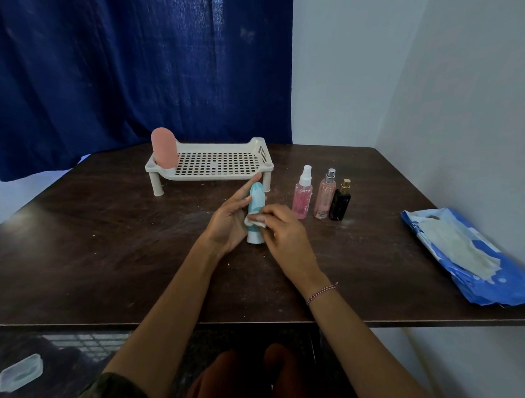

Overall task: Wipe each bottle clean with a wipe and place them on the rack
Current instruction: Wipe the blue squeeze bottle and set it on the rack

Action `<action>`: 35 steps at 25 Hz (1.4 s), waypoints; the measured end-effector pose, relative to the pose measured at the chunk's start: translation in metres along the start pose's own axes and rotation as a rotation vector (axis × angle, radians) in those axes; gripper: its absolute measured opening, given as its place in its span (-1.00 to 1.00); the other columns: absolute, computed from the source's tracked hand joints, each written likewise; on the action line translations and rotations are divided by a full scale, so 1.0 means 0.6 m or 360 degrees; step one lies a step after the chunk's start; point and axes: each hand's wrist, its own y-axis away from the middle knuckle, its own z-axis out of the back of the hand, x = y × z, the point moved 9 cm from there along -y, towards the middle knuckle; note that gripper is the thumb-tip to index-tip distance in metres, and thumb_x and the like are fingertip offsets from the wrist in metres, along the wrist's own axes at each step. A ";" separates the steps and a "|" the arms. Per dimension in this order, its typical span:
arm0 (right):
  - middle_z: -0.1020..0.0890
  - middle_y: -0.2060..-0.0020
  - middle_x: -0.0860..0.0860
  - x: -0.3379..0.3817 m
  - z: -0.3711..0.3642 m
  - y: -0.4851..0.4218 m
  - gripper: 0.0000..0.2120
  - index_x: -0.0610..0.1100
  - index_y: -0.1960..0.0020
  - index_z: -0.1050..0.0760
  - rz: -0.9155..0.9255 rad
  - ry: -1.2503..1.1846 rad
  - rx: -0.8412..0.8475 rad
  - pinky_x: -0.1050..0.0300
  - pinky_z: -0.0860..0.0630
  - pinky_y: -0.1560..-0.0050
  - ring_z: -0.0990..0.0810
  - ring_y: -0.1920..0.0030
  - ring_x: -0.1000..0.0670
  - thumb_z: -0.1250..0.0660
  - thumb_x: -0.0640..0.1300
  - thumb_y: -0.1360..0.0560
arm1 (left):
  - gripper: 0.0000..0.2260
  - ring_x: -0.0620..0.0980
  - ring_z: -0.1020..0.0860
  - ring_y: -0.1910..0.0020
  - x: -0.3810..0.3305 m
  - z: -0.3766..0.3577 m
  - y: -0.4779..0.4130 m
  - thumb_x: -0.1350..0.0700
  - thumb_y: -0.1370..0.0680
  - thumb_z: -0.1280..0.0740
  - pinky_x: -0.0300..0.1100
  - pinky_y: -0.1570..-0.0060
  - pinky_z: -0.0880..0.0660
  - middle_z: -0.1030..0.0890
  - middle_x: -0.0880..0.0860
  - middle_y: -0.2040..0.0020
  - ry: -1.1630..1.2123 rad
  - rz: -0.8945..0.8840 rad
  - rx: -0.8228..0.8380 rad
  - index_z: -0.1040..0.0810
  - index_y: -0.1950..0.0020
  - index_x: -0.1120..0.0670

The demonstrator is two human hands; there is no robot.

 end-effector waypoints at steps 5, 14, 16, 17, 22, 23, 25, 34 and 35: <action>-0.60 0.06 -0.11 -0.029 0.022 -0.003 -0.77 -0.27 -0.06 -0.60 -0.0219 -0.0049 -0.0173 0.13 -0.56 -0.04 -0.58 0.03 -0.01 -0.39 -0.39 -0.41 | -0.53 -0.05 -0.51 -0.12 0.003 -0.002 -0.001 0.21 -0.53 -0.12 -0.15 -0.13 -0.49 -0.44 0.13 -0.29 -0.0020 -0.0024 0.0026 -0.30 -0.46 0.04; -0.59 0.12 -0.08 -0.005 0.009 -0.004 -0.77 -0.26 -0.03 -0.61 -0.0023 -0.0037 -0.0101 0.40 -0.41 -0.09 -0.50 0.05 0.11 -0.37 -0.42 -0.40 | -0.57 -0.01 -0.45 -0.19 0.003 -0.005 0.000 0.22 -0.58 -0.08 -0.09 -0.23 -0.37 -0.29 0.22 -0.46 -0.0058 0.0005 0.0045 -0.33 -0.44 0.01; -0.58 0.16 -0.05 -0.013 0.010 -0.004 -0.78 -0.23 -0.03 -0.61 -0.0100 -0.0028 -0.0150 0.42 -0.42 -0.02 -0.47 0.09 0.18 -0.40 -0.39 -0.40 | -0.57 0.02 -0.43 -0.22 0.003 -0.007 0.000 0.22 -0.58 -0.08 -0.08 -0.24 -0.38 -0.31 0.21 -0.44 -0.0076 -0.0003 0.0068 -0.31 -0.46 0.01; -0.59 0.17 -0.04 -0.019 0.012 -0.005 -0.79 -0.22 -0.02 -0.62 -0.0152 -0.0026 -0.0179 0.44 -0.43 0.02 -0.47 0.12 0.19 -0.41 -0.37 -0.39 | -0.56 0.04 -0.42 -0.23 0.002 -0.007 0.000 0.22 -0.58 -0.09 -0.07 -0.24 -0.38 -0.30 0.21 -0.45 -0.0091 -0.0017 0.0076 -0.30 -0.46 0.02; -0.63 0.19 -0.05 -0.053 0.033 -0.008 -0.84 -0.22 0.01 -0.63 -0.0401 -0.0055 -0.0323 0.56 -0.39 0.13 -0.51 0.21 0.17 -0.44 -0.28 -0.40 | -0.57 -0.05 -0.50 -0.11 0.000 -0.008 -0.001 0.24 -0.60 -0.07 -0.16 -0.10 -0.50 -0.30 0.24 -0.44 -0.0115 -0.0059 0.0073 -0.28 -0.47 0.04; -0.62 0.18 -0.06 -0.051 0.031 -0.010 -0.84 -0.23 0.01 -0.63 -0.0379 -0.0053 -0.0301 0.54 -0.40 0.11 -0.52 0.20 0.16 -0.43 -0.30 -0.40 | -0.57 -0.05 -0.50 -0.11 0.001 -0.007 -0.002 0.25 -0.61 -0.05 -0.16 -0.10 -0.50 -0.37 0.20 -0.38 -0.0111 -0.0060 0.0075 -0.26 -0.48 0.05; -0.61 0.16 -0.09 -0.029 0.022 -0.016 -0.83 -0.27 0.00 -0.62 -0.0211 -0.0010 -0.0195 0.44 -0.45 0.04 -0.55 0.15 0.09 -0.40 -0.34 -0.42 | -0.57 -0.03 -0.51 -0.15 0.001 -0.002 -0.003 0.25 -0.61 -0.05 -0.15 -0.16 -0.49 -0.44 0.13 -0.32 -0.0078 -0.0069 0.0061 -0.26 -0.48 0.06; -0.59 0.12 -0.11 -0.046 0.019 -0.031 -0.81 -0.27 -0.03 -0.61 -0.0148 -0.0116 -0.0199 0.36 -0.48 0.00 -0.56 0.10 0.06 -0.37 -0.38 -0.43 | -0.60 -0.07 -0.57 -0.12 -0.005 0.001 -0.002 0.26 -0.61 -0.04 -0.16 -0.12 -0.53 -0.59 0.00 -0.21 -0.0045 -0.0089 -0.0002 -0.31 -0.43 0.02; -0.59 0.14 -0.09 -0.057 0.023 -0.030 -0.81 -0.27 -0.02 -0.61 -0.0205 -0.0136 -0.0238 0.44 -0.45 0.04 -0.53 0.13 0.14 -0.38 -0.37 -0.42 | -0.60 -0.07 -0.56 -0.14 -0.004 0.001 -0.002 0.25 -0.61 -0.05 -0.15 -0.13 -0.52 -0.56 0.01 -0.24 -0.0058 -0.0085 -0.0002 -0.30 -0.44 0.02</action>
